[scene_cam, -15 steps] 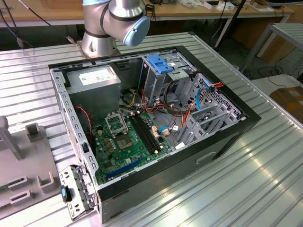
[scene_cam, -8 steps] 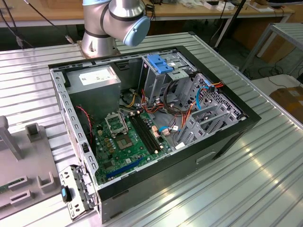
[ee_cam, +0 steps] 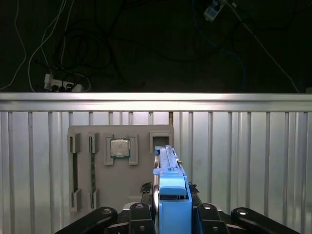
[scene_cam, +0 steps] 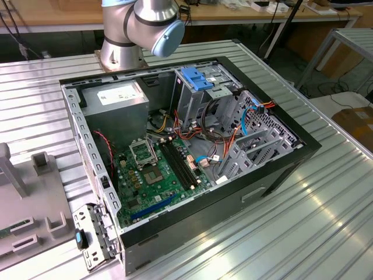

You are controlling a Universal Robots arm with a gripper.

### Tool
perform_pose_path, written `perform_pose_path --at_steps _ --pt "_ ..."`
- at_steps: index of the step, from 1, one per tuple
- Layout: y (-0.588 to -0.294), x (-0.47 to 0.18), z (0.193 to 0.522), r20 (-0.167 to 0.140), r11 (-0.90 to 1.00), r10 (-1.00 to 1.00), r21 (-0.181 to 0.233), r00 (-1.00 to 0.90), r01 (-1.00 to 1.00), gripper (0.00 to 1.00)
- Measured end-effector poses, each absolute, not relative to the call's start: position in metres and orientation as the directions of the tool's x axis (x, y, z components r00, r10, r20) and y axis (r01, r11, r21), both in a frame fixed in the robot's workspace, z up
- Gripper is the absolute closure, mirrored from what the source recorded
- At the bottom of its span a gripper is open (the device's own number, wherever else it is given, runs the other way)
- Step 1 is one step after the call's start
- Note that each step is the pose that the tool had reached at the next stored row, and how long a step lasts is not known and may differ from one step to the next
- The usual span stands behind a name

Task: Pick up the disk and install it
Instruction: 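Pick up the disk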

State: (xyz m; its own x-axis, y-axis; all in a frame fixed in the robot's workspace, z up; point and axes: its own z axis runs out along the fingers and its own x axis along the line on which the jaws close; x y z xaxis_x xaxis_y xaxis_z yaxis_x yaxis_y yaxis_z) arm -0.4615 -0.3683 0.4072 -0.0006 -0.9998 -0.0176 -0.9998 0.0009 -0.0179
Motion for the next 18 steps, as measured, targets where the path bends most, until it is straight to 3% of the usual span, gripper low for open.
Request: perform_pose_path --at_steps 18 --pt "-0.368 -0.461 0.435 -0.016 0.001 -1.000 -0.018 -0.001 -1.000 0.63"
